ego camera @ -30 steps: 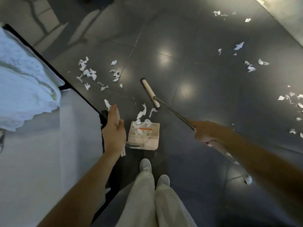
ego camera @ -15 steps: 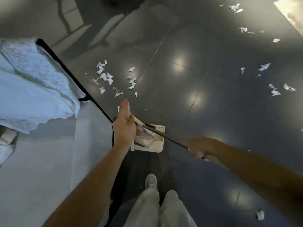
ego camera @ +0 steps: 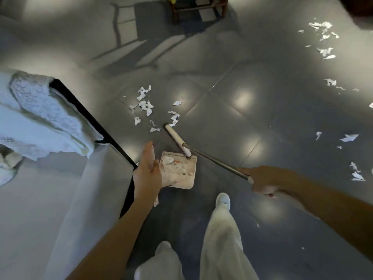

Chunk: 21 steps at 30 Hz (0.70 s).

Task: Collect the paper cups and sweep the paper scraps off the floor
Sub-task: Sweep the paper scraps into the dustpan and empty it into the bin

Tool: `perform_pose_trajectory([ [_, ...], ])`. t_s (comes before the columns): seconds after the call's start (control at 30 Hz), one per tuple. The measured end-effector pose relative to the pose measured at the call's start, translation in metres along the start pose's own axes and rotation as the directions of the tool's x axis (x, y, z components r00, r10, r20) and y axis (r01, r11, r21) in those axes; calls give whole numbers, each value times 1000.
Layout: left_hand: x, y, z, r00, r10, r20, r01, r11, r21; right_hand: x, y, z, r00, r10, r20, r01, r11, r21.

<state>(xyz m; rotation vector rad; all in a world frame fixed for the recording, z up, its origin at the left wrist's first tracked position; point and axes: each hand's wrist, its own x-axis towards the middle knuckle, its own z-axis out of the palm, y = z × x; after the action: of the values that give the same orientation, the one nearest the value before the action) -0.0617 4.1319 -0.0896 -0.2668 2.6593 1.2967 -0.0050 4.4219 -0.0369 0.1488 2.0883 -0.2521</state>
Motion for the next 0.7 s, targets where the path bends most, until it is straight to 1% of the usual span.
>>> perform_pose_trajectory([
  [0.1,0,20,14,996,-37,-79,39,999,16,28,24,-44,999,8,-41,-3,994,111],
  [0.13,1,25,19,993,-47,-108,49,999,17,36,28,-58,998,-10,-59,16,994,105],
  [0.27,0,45,37,960,-113,-255,120,993,13,75,26,-109,994,-66,-88,60,996,-68],
  [0.37,-1,51,45,931,-176,-320,186,983,1,111,17,-138,991,-75,-111,50,975,-215],
  [0.47,-5,50,50,917,-231,-324,233,972,-32,145,6,-160,974,-158,-162,84,918,-389],
  [0.5,-5,48,51,913,-238,-332,242,970,-30,159,4,-167,966,-185,-182,93,901,-423],
  [0.57,-5,47,53,910,-245,-334,246,968,-41,188,-3,-178,953,-226,-203,110,879,-464],
  [0.63,-1,44,50,902,-277,-331,273,960,-59,211,-10,-186,951,-237,-201,112,864,-490],
  [0.7,8,39,46,892,-318,-321,314,947,-68,224,-13,-191,965,-222,-137,124,855,-504],
])
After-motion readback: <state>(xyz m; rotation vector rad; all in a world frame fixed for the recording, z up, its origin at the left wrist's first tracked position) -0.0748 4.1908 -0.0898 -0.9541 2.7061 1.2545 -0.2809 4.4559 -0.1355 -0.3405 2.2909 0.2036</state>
